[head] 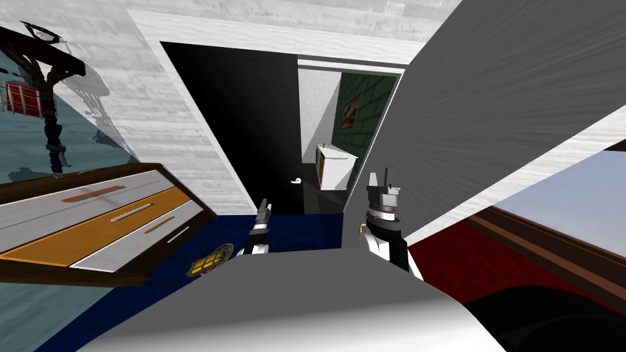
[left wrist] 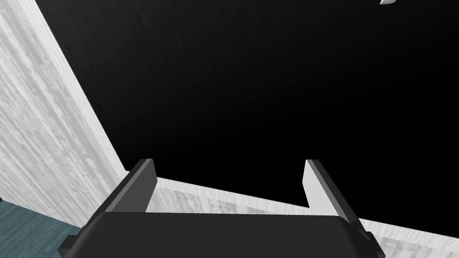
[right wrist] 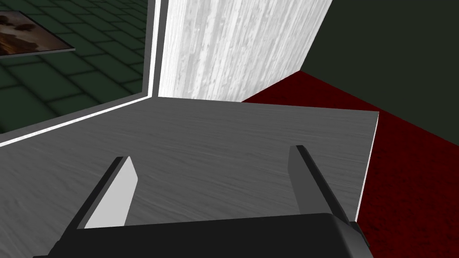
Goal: Pull the door open
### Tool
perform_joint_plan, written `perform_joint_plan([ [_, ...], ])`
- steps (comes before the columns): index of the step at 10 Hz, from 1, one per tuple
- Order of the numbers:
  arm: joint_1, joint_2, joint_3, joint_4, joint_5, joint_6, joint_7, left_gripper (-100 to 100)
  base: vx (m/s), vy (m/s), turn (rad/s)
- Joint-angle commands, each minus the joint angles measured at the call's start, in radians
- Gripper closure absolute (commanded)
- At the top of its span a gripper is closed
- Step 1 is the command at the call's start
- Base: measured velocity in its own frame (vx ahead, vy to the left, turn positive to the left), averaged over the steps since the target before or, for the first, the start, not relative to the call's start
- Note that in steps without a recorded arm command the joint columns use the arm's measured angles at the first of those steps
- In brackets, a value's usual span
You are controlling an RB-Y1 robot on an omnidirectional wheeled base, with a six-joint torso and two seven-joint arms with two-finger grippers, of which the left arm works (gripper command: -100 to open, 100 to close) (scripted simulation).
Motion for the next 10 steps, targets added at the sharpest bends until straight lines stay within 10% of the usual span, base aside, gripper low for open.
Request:
perform_joint_plan([
  [1, -0.018, -0.003, 0.002, 0.042, 0.001, 0.0, -0.005, -100, 0.096, 0.005, -0.072],
  [10, -0.092, -0.035, 0.006, 0.252, 0.005, -0.018, -0.029, -100, 0.1, 0.014, -0.061],
])
